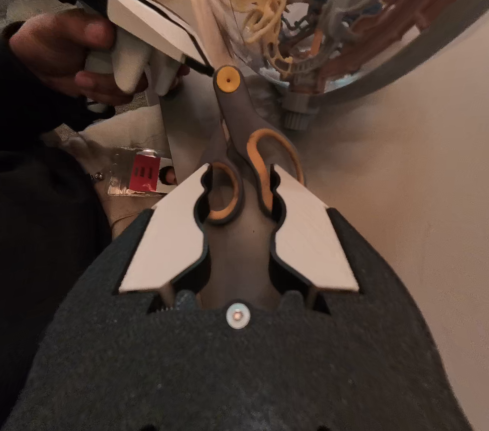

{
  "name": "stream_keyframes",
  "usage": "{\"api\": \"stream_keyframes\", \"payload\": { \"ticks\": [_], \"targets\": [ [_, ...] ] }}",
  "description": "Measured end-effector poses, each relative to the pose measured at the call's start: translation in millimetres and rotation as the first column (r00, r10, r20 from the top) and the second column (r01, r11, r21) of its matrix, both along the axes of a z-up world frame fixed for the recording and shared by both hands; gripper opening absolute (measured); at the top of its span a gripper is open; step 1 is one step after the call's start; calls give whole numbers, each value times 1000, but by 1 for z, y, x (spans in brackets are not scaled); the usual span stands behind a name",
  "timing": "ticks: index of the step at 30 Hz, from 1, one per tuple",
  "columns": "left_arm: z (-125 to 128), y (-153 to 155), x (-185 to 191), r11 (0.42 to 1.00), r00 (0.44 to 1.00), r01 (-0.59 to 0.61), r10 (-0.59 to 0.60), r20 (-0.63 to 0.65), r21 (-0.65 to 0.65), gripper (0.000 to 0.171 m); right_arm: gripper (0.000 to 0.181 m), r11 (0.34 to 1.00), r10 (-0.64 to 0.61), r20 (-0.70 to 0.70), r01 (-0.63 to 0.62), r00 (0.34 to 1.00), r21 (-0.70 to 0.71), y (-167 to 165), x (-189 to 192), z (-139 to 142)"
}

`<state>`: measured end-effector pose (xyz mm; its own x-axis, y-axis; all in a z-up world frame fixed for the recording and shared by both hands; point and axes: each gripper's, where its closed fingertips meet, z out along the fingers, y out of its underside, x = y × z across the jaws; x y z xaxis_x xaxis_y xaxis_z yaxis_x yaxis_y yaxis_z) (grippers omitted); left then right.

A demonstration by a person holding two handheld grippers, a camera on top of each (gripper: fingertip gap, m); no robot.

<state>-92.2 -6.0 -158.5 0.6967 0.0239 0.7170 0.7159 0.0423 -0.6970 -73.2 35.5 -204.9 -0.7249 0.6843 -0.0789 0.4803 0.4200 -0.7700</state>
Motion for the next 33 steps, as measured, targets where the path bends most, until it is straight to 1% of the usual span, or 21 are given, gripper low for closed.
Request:
{"api": "stream_keyframes", "payload": {
  "ticks": [4, 6, 8, 11, 13, 14, 15, 17, 19, 21, 22, 23, 25, 27, 30, 33],
  "targets": [
    [-3, 3, 1, 999, 1000, -9, 8, -20, -31, 0, 42, 998, 34, -13, -34, 999, 52, -6, 0, -5],
    [-3, 3, 0, 1000, 1000, -10, 10, -17, -27, 0, 46, 992, 36, 8, -37, 999, 119, -7, 2, -16],
    [-3, 3, 0, 1000, 1000, -13, 12, -21, -27, 0, 44, 983, 19, -20, -15, 1000, 185, -9, -2, -24],
    [-2, 3, -1, 999, 999, -26, 25, -32, -27, 0, 42, 981, -2, -39, 10, 999, 191, -14, -5, -23],
    [-2, 3, 0, 999, 999, -27, 26, -38, -26, 0, 35, 983, -9, -54, 19, 999, 183, -17, -8, -23],
    [-1, 4, 2, 1000, 999, -16, 15, -41, -26, 0, 34, 987, -12, -50, 20, 999, 161, -21, -7, -23],
    [-1, 6, 4, 1000, 999, -4, 3, -43, -26, 0, 29, 993, -16, -25, 19, 1000, 118, -27, -5, -21],
    [5, 6, 6, 1000, 998, -6, 6, -59, -2, 0, 26, 999, -25, 59, 28, 998, -46, -42, 2, -14],
    [16, 1, 3, 998, 996, -31, 35, -85, 47, 4, 24, 969, -38, 118, 66, 992, -239, -52, 3, -1],
    [29, -7, -1, 993, 991, -63, 74, -108, 102, 11, 23, 934, -50, 132, 93, 990, -346, -55, 4, 8],
    [35, -12, -3, 988, 988, -78, 94, -120, 133, 12, 23, 910, -63, 135, 112, 989, -398, -56, 3, 13],
    [42, -16, -5, 982, 985, -92, 114, -129, 165, 12, 23, 874, -68, 151, 132, 986, -468, -55, 3, 21],
    [55, -24, -6, 968, 979, -107, 142, -143, 228, 12, 22, 759, -50, 202, 169, 978, -629, -51, 2, 39],
    [62, -28, -4, 957, 975, -113, 158, -154, 266, 12, 22, 640, -26, 239, 199, 971, -742, -42, 2, 52],
    [60, -23, 0, 963, 975, -102, 146, -166, 247, 13, 22, 471, 34, 263, 216, 964, -855, -31, 7, 69],
    [56, -16, 7, 971, 978, -76, 117, -173, 227, 13, 22, 306, 106, 263, 221, 959, -926, -22, 16, 84]
  ]
}}
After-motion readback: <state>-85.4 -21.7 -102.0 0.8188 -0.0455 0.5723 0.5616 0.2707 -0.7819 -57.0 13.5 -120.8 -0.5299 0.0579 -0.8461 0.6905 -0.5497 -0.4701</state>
